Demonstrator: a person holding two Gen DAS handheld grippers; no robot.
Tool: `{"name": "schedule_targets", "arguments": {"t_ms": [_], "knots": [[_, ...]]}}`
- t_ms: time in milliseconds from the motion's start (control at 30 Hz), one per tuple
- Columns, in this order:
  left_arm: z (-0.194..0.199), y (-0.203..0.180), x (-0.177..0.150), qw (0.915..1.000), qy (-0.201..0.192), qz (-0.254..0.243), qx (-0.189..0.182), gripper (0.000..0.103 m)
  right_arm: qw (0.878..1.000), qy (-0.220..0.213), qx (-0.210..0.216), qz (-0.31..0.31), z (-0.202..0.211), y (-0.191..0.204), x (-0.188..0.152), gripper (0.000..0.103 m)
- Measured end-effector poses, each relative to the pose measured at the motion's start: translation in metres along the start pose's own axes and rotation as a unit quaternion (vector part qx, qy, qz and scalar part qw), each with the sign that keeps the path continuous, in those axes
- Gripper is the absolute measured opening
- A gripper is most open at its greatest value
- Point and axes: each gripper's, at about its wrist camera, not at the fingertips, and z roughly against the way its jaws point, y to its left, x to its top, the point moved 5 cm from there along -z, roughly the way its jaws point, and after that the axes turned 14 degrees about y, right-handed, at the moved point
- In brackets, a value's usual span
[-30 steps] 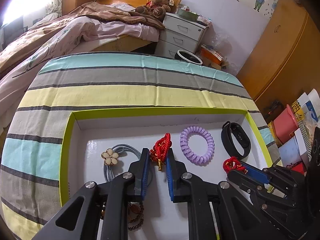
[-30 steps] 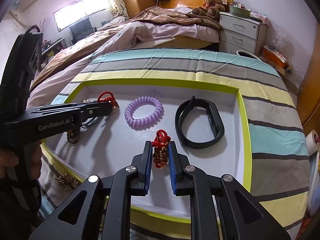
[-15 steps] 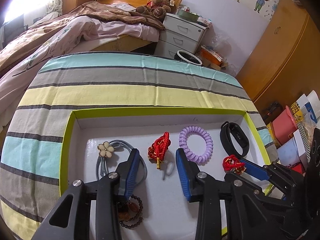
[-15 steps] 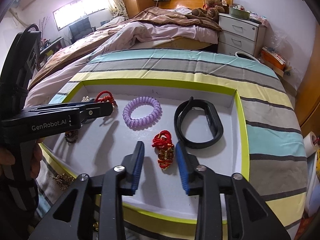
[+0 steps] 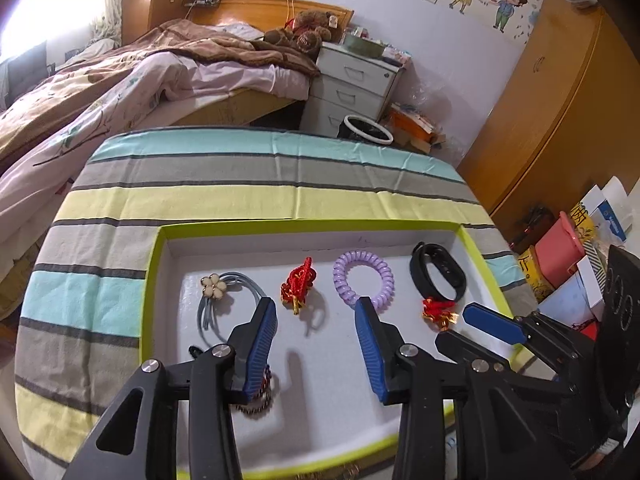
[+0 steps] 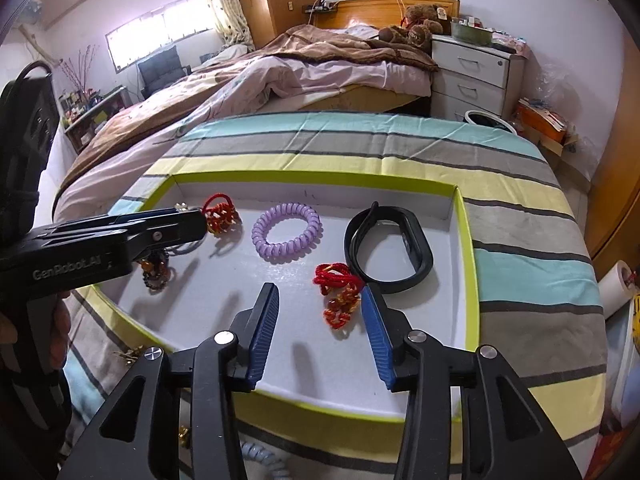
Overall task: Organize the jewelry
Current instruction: 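Open the left tool to drop the tassel knot while the right tool drops the charm, then move both tools back from the box toward the remaining jewelry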
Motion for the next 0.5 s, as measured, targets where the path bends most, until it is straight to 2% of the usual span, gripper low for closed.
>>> {"name": "schedule_targets", "arguments": {"t_ms": [67,500], "knots": [[0.007,-0.001,-0.005,1.0000,-0.005,0.000,-0.001,0.046,1.000,-0.006,0.000,-0.001,0.005,0.000,-0.002,0.044],[0.048,0.006,-0.061,0.9990,-0.037,0.025,-0.003,0.047,0.999,-0.038,-0.002,-0.009,0.043,0.003,-0.027,0.044]]}}
